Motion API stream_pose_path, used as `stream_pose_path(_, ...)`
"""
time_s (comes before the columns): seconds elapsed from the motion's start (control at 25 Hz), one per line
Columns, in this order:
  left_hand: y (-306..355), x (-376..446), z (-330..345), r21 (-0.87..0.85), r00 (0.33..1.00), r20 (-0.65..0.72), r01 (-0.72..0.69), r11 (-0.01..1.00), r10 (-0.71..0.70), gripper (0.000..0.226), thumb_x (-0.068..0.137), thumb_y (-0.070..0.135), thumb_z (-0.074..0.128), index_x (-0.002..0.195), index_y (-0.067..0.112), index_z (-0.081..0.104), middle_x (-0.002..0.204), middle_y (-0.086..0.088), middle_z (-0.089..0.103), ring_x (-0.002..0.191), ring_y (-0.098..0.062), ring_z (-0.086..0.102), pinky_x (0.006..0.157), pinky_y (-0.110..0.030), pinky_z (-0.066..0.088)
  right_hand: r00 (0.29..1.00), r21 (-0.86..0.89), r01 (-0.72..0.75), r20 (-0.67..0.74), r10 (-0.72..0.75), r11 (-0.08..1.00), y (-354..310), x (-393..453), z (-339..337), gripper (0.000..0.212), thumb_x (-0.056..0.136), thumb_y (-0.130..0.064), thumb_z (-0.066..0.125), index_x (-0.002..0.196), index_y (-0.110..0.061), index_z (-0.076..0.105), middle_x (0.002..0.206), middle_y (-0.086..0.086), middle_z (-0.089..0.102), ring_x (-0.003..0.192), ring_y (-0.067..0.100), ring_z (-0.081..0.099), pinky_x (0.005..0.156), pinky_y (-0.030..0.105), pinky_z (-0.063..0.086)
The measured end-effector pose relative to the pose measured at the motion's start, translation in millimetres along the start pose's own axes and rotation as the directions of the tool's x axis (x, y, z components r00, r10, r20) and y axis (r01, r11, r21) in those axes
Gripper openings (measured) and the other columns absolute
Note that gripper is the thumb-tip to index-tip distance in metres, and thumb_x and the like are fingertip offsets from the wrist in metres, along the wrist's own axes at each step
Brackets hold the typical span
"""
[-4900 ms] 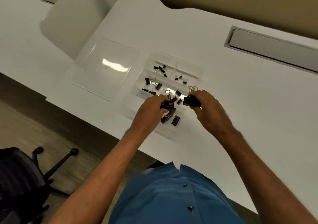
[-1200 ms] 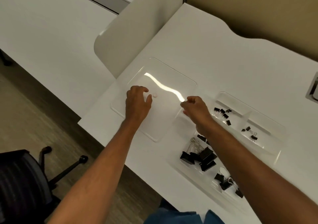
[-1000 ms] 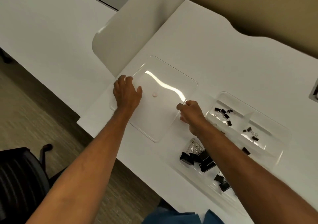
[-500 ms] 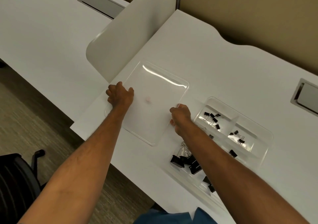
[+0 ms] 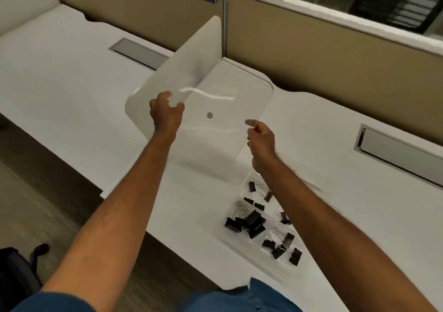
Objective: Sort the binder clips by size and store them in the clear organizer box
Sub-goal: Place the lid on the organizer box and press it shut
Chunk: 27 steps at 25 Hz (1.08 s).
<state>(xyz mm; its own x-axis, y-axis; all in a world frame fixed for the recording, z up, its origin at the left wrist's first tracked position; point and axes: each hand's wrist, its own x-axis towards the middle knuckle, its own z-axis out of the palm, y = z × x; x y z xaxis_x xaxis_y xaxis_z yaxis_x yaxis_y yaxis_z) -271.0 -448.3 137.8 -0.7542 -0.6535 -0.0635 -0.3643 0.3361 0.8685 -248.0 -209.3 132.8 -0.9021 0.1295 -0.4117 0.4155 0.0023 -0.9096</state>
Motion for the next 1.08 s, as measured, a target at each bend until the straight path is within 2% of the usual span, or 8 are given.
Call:
stream_pose_path(0.12, 27, -15, -1, -0.200, 0.994, 0.082, -0.051, 0.978, 0.069, 0.043, 0.094, 0.014, 0.060, 0.136, 0.017, 0.056, 0.133, -0.003, 0.057, 0.118, -0.018, 0.057, 0.093, -0.023, 0.047, 0.993, 0.110, 0.116, -0.019, -0.114, 0.987, -19, -15, -39, 0.032, 0.100, -0.002, 0.049, 0.113, -0.020, 0.072, 0.114, -0.005, 0.068, 0.097, 0.007, 0.062, 0.089, 0.024, 0.054)
stream_pose_path(0.24, 48, -37, 2, -0.514, 0.974, 0.228, 0.124, 0.849, -0.004, 0.039, 0.097, 0.006, 0.056, 0.135, 0.013, 0.059, 0.131, -0.011, 0.060, 0.114, -0.026, 0.062, 0.100, -0.033, 0.052, 0.985, 0.239, 0.169, -0.053, -0.161, 0.956, -33, -36, -80, 0.031, 0.096, 0.003, 0.051, 0.111, -0.013, 0.074, 0.117, -0.004, 0.071, 0.109, 0.009, 0.063, 0.099, 0.026, 0.052)
stream_pose_path(0.36, 61, -69, 2, -0.733, 0.884, 0.466, 0.401, 0.550, -0.024, 0.024, 0.095, 0.003, 0.058, 0.117, 0.001, 0.063, 0.116, -0.015, 0.062, 0.097, -0.032, 0.068, 0.089, -0.038, 0.059, 0.980, 0.438, 0.195, -0.126, -0.155, 0.877, -33, -56, -125, 0.031, 0.091, 0.008, 0.045, 0.105, 0.001, 0.072, 0.102, 0.002, 0.074, 0.104, 0.015, 0.066, 0.096, 0.029, 0.055)
stream_pose_path(0.52, 57, -109, 13, -0.683, 0.765, 0.644, 0.564, 0.464, 0.017, 0.009, 0.095, 0.006, 0.058, 0.100, 0.002, 0.065, 0.098, -0.013, 0.069, 0.093, -0.031, 0.072, 0.091, -0.036, 0.058, 0.969, 0.521, 0.221, -0.211, -0.126, 0.825, -8, -76, -173, 0.018, 0.093, 0.002, 0.054, 0.100, -0.004, 0.069, 0.088, 0.005, 0.066, 0.088, 0.016, 0.063, 0.090, 0.030, 0.055)
stream_pose_path(0.8, 2, -162, 53, -0.451, 0.633, 0.774, 0.573, 0.684, -0.020, 0.038, 0.093, 0.000, 0.062, 0.130, 0.002, 0.057, 0.122, -0.014, 0.064, 0.105, -0.028, 0.069, 0.084, -0.028, 0.060, 0.947, 0.553, 0.036, -0.285, 0.149, 0.832, 82, -96, -212, 0.045, 0.093, -0.001, 0.066, 0.136, -0.010, 0.055, 0.123, 0.007, 0.065, 0.114, 0.022, 0.066, 0.106, 0.033, 0.049)
stream_pose_path(0.88, -14, -174, 59, -0.365, 0.629, 0.777, 0.489, 0.792, -0.031, 0.039, 0.093, -0.002, 0.060, 0.131, 0.006, 0.058, 0.117, -0.008, 0.067, 0.100, -0.025, 0.069, 0.079, -0.028, 0.058, 0.924, 0.502, 0.033, -0.345, 0.165, 0.864, 99, -102, -215, 0.041, 0.092, 0.001, 0.066, 0.131, -0.009, 0.060, 0.118, 0.009, 0.068, 0.111, 0.024, 0.067, 0.103, 0.034, 0.051)
stream_pose_path(1.0, -34, -194, 67, -0.270, 0.663, 0.748, 0.329, 0.905, -0.018, 0.038, 0.096, 0.003, 0.059, 0.131, 0.017, 0.060, 0.114, 0.004, 0.069, 0.107, -0.018, 0.065, 0.084, -0.026, 0.050, 0.913, 0.378, 0.034, -0.389, 0.126, 0.925, 118, -112, -207, 0.019, 0.095, -0.003, 0.061, 0.099, -0.017, 0.073, 0.091, 0.006, 0.070, 0.085, 0.019, 0.064, 0.087, 0.030, 0.053)
stream_pose_path(1.08, -49, -201, 74, -0.244, 0.708, 0.706, 0.256, 0.935, -0.010, 0.039, 0.097, 0.005, 0.057, 0.134, 0.018, 0.059, 0.122, 0.003, 0.067, 0.114, -0.019, 0.063, 0.091, -0.031, 0.052, 0.896, 0.318, 0.027, -0.428, 0.118, 0.948, 127, -116, -200, 0.021, 0.096, -0.007, 0.059, 0.099, -0.022, 0.074, 0.094, 0.006, 0.073, 0.084, 0.017, 0.065, 0.077, 0.025, 0.053)
